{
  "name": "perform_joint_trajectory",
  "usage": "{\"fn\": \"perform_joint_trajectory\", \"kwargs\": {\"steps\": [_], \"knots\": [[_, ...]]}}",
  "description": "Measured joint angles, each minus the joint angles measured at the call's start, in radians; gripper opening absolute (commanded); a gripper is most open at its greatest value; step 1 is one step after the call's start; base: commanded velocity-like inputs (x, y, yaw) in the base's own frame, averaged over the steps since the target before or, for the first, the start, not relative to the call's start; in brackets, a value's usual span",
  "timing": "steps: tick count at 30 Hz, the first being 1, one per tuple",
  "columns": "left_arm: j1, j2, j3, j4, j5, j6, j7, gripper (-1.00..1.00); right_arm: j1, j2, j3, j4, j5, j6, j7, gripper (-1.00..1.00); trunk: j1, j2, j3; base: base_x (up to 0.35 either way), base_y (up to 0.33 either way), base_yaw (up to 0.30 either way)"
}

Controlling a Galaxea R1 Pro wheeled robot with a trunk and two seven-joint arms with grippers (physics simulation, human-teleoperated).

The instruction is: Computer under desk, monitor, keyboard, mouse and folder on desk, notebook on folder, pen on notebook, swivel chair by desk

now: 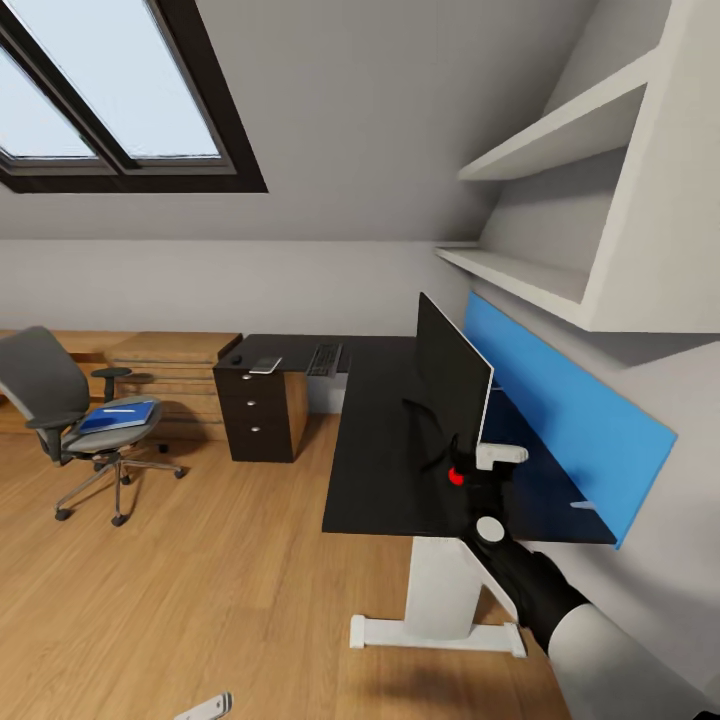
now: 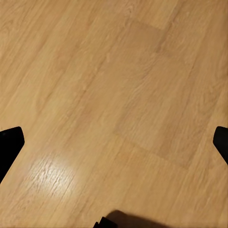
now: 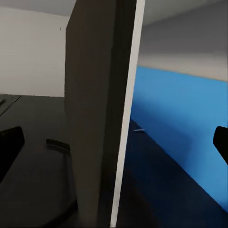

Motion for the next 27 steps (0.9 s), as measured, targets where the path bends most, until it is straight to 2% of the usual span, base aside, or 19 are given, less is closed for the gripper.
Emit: {"fn": "perform_joint_trajectory", "kwargs": {"steps": [4,6,7,9,15,27], "knots": [[0.000,0.000,-0.001,0.000,-0.001,0.000,-0.001,1.00,0.000,-0.009,-0.003,0.001,-0.044,-0.001,0.075,1.00,0.000,0.000,0.000,0.017,0.000,0.000],[0.000,0.000,-0.002,0.000,-0.001,0.000,-0.001,1.00,0.000,-0.026,-0.004,0.001,-0.070,0.000,0.123,1.00,0.000,0.000,0.000,0.155,0.000,0.000],[0.000,0.000,-0.002,0.000,-0.001,0.000,-0.002,1.00,0.000,-0.042,-0.006,0.001,-0.097,0.000,0.167,1.00,0.000,0.000,0.000,0.209,0.000,0.000],[0.000,0.000,-0.003,0.000,-0.002,0.000,-0.002,1.00,0.000,-0.055,-0.008,0.001,-0.128,0.001,0.207,1.00,0.000,0.000,0.000,0.142,0.000,0.000],[0.000,0.000,-0.003,0.000,-0.002,0.000,-0.002,1.00,0.000,-0.081,-0.026,0.001,-0.194,0.000,0.265,1.00,0.000,0.000,0.000,0.084,0.000,0.000],[0.000,-0.002,-0.005,0.000,-0.002,0.000,-0.002,1.00,0.000,-0.081,-0.025,-0.002,-0.192,-0.002,0.266,1.00,0.000,0.000,0.000,0.058,0.000,0.000]]}}
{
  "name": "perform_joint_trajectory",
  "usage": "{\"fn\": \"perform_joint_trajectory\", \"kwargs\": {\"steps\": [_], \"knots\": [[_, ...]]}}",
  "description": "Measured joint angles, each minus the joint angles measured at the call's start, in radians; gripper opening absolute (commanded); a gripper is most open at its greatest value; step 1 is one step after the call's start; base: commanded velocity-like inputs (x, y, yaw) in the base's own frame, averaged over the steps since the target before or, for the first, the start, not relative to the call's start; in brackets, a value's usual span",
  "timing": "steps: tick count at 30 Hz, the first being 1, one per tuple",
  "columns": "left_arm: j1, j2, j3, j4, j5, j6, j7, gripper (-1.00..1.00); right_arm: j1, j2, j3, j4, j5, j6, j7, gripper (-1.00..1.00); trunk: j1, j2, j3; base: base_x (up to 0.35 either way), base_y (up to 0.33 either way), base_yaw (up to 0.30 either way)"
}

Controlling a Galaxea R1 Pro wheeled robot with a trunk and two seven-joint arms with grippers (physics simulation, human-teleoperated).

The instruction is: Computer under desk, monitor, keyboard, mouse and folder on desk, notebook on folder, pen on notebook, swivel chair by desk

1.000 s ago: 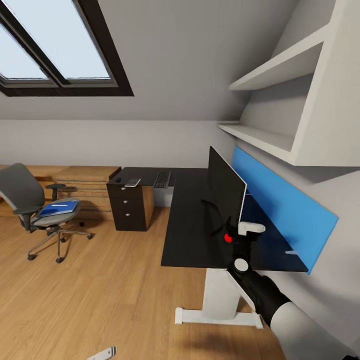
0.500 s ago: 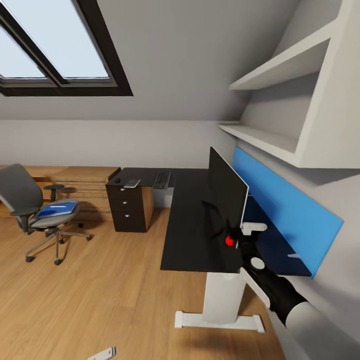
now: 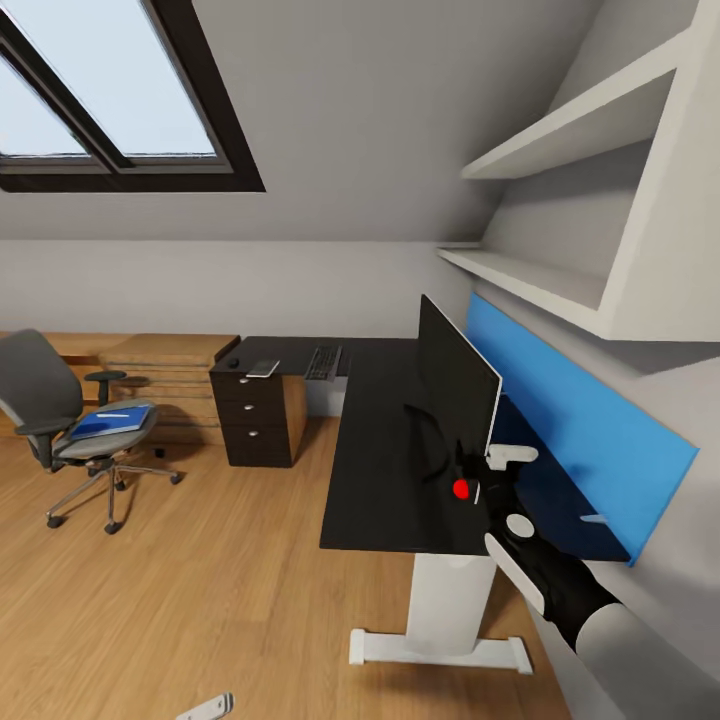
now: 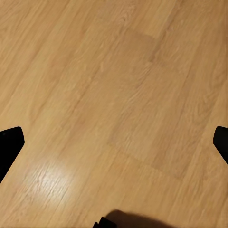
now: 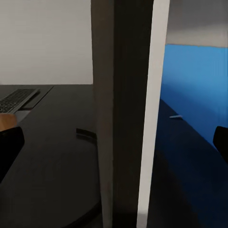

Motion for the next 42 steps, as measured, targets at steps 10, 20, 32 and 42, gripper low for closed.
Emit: {"fn": "perform_joint_trajectory", "kwargs": {"steps": [10,20,32,42], "knots": [[0.000,0.000,0.000,0.000,0.000,0.000,0.000,1.00,0.000,0.000,-0.002,-0.002,0.001,0.001,-0.004,1.00,0.000,0.000,0.000,0.000,0.000,0.000],[0.000,0.000,-0.001,0.000,0.000,0.001,0.000,1.00,0.000,0.000,-0.001,-0.003,0.001,0.001,-0.005,1.00,0.000,0.000,0.000,0.140,0.000,0.000],[0.000,0.000,-0.001,0.000,0.000,0.002,0.000,1.00,0.000,0.001,0.001,-0.004,0.002,0.000,-0.004,1.00,0.000,0.000,0.000,0.044,0.000,0.007],[0.000,0.000,-0.001,0.000,0.000,0.002,0.000,1.00,0.000,0.002,0.002,-0.006,0.002,-0.001,-0.002,1.00,0.000,0.000,0.000,0.000,0.000,0.152]]}}
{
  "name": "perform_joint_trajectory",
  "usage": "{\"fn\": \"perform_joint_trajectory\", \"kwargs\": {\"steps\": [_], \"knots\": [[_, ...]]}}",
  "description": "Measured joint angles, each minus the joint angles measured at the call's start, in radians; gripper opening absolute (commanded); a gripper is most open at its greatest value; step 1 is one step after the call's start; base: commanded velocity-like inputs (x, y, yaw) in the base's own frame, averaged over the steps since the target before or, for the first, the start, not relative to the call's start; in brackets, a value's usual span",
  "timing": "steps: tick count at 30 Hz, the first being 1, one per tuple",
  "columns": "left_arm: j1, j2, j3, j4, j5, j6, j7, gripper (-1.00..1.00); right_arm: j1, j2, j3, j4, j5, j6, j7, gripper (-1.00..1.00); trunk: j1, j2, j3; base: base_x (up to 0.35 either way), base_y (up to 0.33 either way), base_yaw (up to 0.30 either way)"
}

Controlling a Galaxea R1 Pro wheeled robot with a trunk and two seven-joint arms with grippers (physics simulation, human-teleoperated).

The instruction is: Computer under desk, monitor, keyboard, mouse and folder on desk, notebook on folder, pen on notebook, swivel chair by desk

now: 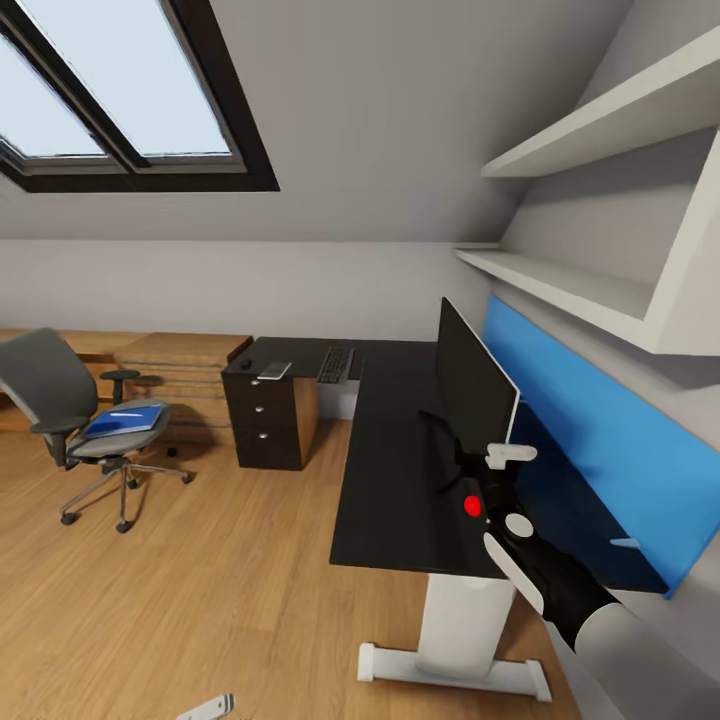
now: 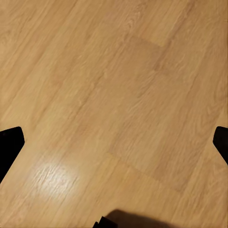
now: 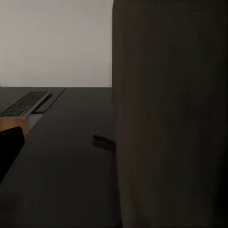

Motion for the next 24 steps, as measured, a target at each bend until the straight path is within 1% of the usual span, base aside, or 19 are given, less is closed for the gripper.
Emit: {"fn": "perform_joint_trajectory", "kwargs": {"steps": [11,17,24], "knots": [[0.000,0.000,0.000,0.000,0.000,0.000,0.000,1.00,0.000,0.000,0.000,0.000,0.001,0.001,-0.001,1.00,0.000,0.000,0.000,0.000,0.000,0.009],[0.000,0.000,0.001,0.000,0.000,-0.001,0.000,1.00,0.000,0.000,0.000,0.002,0.001,0.002,-0.002,1.00,0.000,0.000,0.000,0.082,-0.090,0.000],[0.000,0.000,0.002,0.000,0.000,-0.001,0.000,1.00,0.000,0.000,0.000,0.002,0.003,0.002,-0.001,1.00,0.000,0.000,0.000,0.032,-0.017,0.000]]}}
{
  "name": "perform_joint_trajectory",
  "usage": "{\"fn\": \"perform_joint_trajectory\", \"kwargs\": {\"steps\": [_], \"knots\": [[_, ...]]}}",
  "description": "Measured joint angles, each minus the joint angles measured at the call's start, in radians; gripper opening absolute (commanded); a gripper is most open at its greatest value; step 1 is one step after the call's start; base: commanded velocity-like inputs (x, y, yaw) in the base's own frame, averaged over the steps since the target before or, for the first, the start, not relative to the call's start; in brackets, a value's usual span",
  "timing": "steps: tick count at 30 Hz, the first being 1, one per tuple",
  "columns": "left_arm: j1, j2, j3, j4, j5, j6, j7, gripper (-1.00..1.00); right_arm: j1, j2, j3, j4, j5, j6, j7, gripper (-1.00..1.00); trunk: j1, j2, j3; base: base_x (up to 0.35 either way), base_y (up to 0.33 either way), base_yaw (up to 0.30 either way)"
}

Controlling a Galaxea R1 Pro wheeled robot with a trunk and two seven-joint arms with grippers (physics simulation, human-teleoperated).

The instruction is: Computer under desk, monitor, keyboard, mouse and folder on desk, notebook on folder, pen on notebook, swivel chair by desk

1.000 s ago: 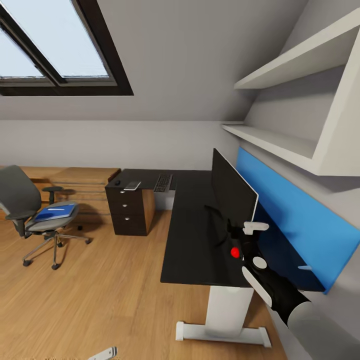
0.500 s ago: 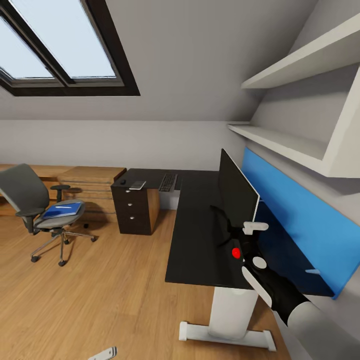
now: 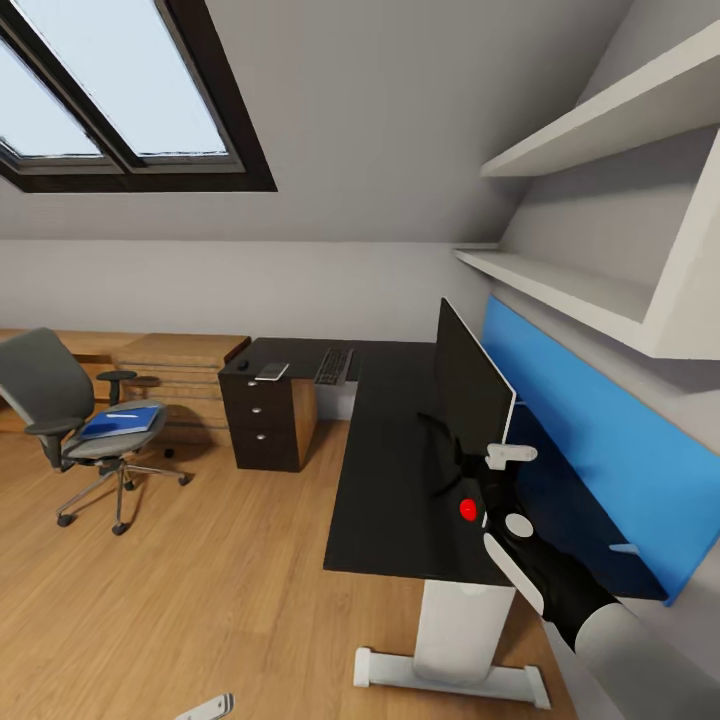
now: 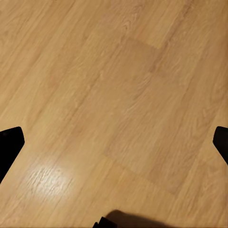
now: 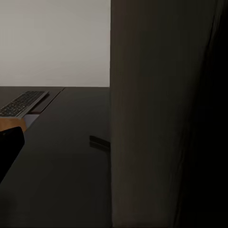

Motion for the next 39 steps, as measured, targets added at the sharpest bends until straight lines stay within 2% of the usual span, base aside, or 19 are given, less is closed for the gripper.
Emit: {"fn": "perform_joint_trajectory", "kwargs": {"steps": [14,29,39], "knots": [[0.000,0.000,0.000,0.000,-0.001,-0.001,0.001,1.00,0.000,0.000,-0.001,-0.001,0.000,0.000,0.000,1.00,0.000,0.000,0.000,0.078,-0.006,0.000],[0.000,0.000,0.001,0.000,-0.001,-0.002,0.000,1.00,0.000,0.000,0.000,-0.002,0.000,-0.001,0.000,1.00,0.000,0.000,0.000,0.108,-0.123,0.000],[0.000,0.000,0.001,0.000,0.000,-0.002,0.000,1.00,0.000,0.000,0.000,0.000,0.000,0.000,0.000,1.00,0.000,0.000,0.000,0.184,-0.021,0.000]]}}
